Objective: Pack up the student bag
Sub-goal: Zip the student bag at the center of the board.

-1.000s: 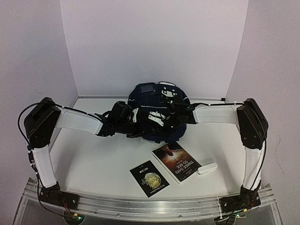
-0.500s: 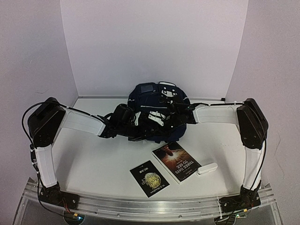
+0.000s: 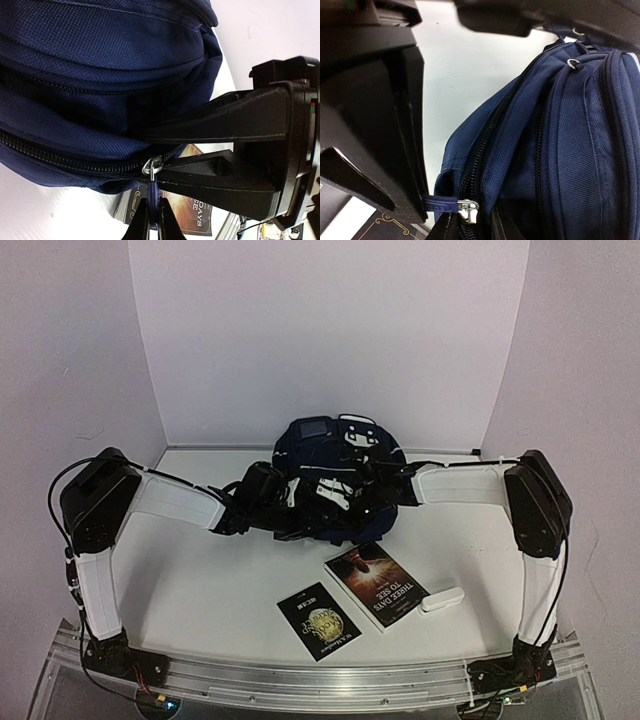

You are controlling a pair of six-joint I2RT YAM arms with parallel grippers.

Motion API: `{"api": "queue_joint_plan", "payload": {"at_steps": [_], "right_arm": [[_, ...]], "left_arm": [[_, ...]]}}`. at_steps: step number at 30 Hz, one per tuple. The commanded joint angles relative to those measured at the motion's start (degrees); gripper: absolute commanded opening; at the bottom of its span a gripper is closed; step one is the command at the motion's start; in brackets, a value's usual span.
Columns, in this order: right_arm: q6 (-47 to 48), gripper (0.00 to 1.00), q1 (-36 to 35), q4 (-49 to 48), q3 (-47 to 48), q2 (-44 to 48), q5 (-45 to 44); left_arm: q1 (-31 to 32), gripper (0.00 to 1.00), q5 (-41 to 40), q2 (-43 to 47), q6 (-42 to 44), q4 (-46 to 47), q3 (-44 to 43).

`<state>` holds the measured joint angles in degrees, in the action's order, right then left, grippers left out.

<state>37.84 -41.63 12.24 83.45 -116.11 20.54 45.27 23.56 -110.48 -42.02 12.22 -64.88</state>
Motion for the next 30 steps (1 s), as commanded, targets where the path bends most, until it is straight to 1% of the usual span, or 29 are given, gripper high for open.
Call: {"api": "queue_joint_plan", "payload": {"at_steps": [1,6,11,15,17,20,24,26,29,30], "right_arm": [[3.00,0.21,-1.06,-0.53,-2.09,2.47,-3.83],[3.47,0.10,-0.07,-0.19,-3.23,3.57,-7.68],[3.92,0.08,1.63,0.47,-4.80,6.08,-8.12],[4.10,0.07,3.09,1.65,-5.23,7.69,-7.79],[4.46,0.11,3.53,2.38,-5.30,8.28,-7.80],[4.61,0.24,3.98,3.56,-5.01,8.45,-8.11],[4.74,0.33,4.10,4.30,-4.81,7.75,-7.97],[4.49,0.34,4.08,4.56,-4.46,7.31,-7.48],[3.58,0.40,4.05,5.24,-3.35,6.75,-6.25],[3.69,0.39,4.02,5.59,-3.04,6.55,-5.92]], "left_arm": [[-0.63,0.00,-3.40,3.32,1.47,-1.72,0.10],[-0.80,0.00,-7.54,6.48,2.67,-7.31,1.00],[-1.70,0.00,-10.87,9.21,2.21,-10.15,3.38],[-2.79,0.00,-11.90,10.14,2.34,-11.10,3.92],[-3.33,0.00,-11.83,10.14,2.40,-11.16,3.91],[-3.70,0.00,-11.04,9.87,2.90,-10.84,3.47],[-3.71,0.00,-8.57,8.69,3.40,-9.72,2.44],[-3.70,0.00,-8.04,8.46,3.28,-9.33,2.36],[-3.62,0.00,-8.02,8.64,3.41,-9.31,2.61],[-3.70,0.00,-8.52,8.86,3.49,-9.63,2.68]]}}
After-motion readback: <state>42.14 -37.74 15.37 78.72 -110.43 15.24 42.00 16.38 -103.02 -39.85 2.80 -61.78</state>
